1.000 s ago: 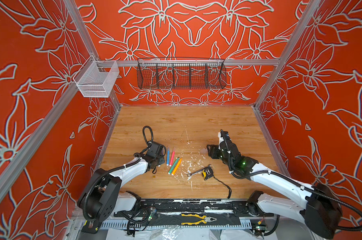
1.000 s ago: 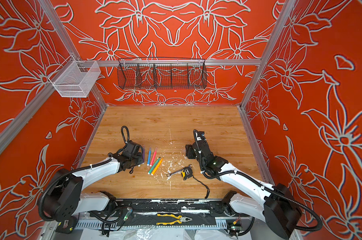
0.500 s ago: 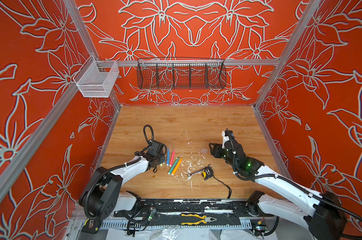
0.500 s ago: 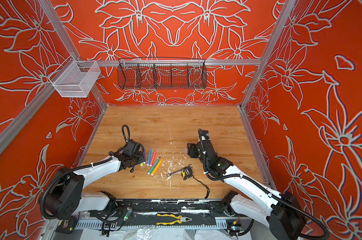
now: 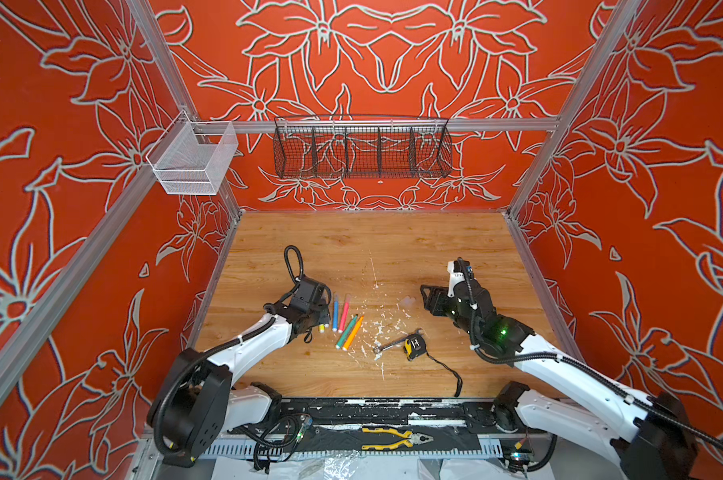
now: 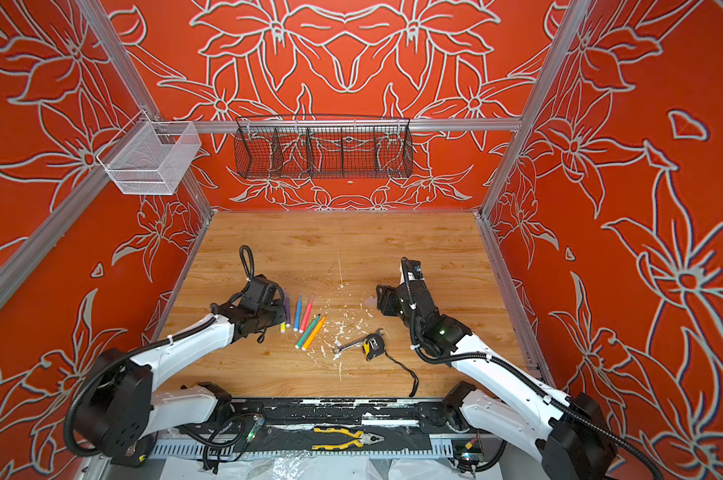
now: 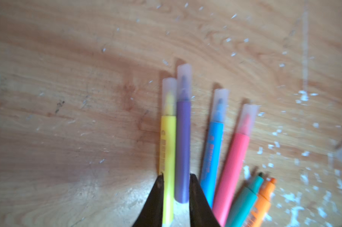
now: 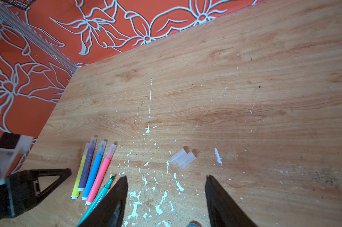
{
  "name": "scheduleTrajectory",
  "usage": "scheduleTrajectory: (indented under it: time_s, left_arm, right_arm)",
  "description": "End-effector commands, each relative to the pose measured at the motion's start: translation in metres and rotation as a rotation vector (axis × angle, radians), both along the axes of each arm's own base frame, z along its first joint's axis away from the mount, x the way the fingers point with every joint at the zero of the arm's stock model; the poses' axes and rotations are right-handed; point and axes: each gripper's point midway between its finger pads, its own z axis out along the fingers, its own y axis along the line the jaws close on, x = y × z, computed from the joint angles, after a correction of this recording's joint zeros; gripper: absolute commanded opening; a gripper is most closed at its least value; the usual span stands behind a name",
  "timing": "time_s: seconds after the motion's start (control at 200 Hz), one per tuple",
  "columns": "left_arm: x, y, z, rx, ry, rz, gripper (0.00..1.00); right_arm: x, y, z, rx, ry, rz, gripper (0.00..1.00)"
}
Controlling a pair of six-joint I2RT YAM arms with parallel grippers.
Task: Insert the pens into the pen caps
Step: 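Lower the capped yellow highlighter beside the other pens and release it with the left gripper, then move the open left gripper over the orange marker and lower onto it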
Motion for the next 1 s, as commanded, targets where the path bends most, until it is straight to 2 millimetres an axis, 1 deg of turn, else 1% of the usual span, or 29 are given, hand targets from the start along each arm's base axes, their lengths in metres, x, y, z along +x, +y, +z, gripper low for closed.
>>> scheduleTrajectory:
  time_s: [0.0, 0.1, 0.135, 0.15, 0.18, 0.275, 0.37, 0.38, 0.395, 0.49, 0.691, 0.796, 0.996]
  left_arm:
    - [-0.011, -0.015, 0.031, -0.052, -0.052, -0.114, 0.24]
    - [-0.026, -0.034, 0.046, -0.058, -0.099, -0.233, 0.27]
    - [-0.032, -0.041, 0.046, -0.048, -0.103, -0.272, 0.29]
    - [-0.035, -0.044, 0.054, -0.056, -0.131, -0.288, 0.29]
    - [-0.039, -0.052, 0.057, -0.057, -0.146, -0.323, 0.29]
    - [-0.052, -0.071, 0.056, -0.068, -0.138, -0.406, 0.3]
    - [-0.06, -0.085, 0.052, -0.055, -0.117, -0.468, 0.3]
    - [-0.06, -0.086, 0.045, -0.041, -0.095, -0.473, 0.3]
    - [-0.061, -0.087, 0.041, -0.031, -0.081, -0.48, 0.3]
    - [-0.064, -0.094, 0.027, 0.014, -0.029, -0.514, 0.29]
    - [-0.067, -0.112, 0.007, 0.103, 0.051, -0.578, 0.28]
    - [-0.067, -0.113, -0.003, 0.158, 0.084, -0.584, 0.27]
    - [-0.067, -0.107, -0.019, 0.225, 0.139, -0.572, 0.27]
  right_arm:
    - [-0.002, -0.005, -0.003, 0.005, 0.009, -0.017, 0.64]
    - [-0.001, -0.005, -0.004, 0.004, 0.012, -0.019, 0.64]
    - [-0.001, -0.005, -0.004, 0.003, 0.012, -0.02, 0.64]
    - [-0.001, -0.006, -0.005, 0.002, 0.014, -0.023, 0.64]
    - [-0.001, -0.006, -0.004, 0.002, 0.013, -0.025, 0.64]
    - [0.0, -0.008, -0.007, -0.005, 0.018, -0.032, 0.64]
    - [0.001, -0.006, -0.008, -0.006, 0.024, -0.029, 0.65]
    - [0.001, -0.006, -0.009, -0.007, 0.025, -0.029, 0.64]
    - [0.002, -0.007, -0.008, -0.007, 0.025, -0.03, 0.64]
    - [0.002, -0.007, -0.01, -0.012, 0.029, -0.031, 0.64]
    - [0.004, -0.011, -0.012, -0.022, 0.033, -0.047, 0.64]
    - [0.004, -0.01, -0.012, -0.024, 0.034, -0.044, 0.64]
    - [0.005, -0.011, -0.012, -0.025, 0.036, -0.046, 0.64]
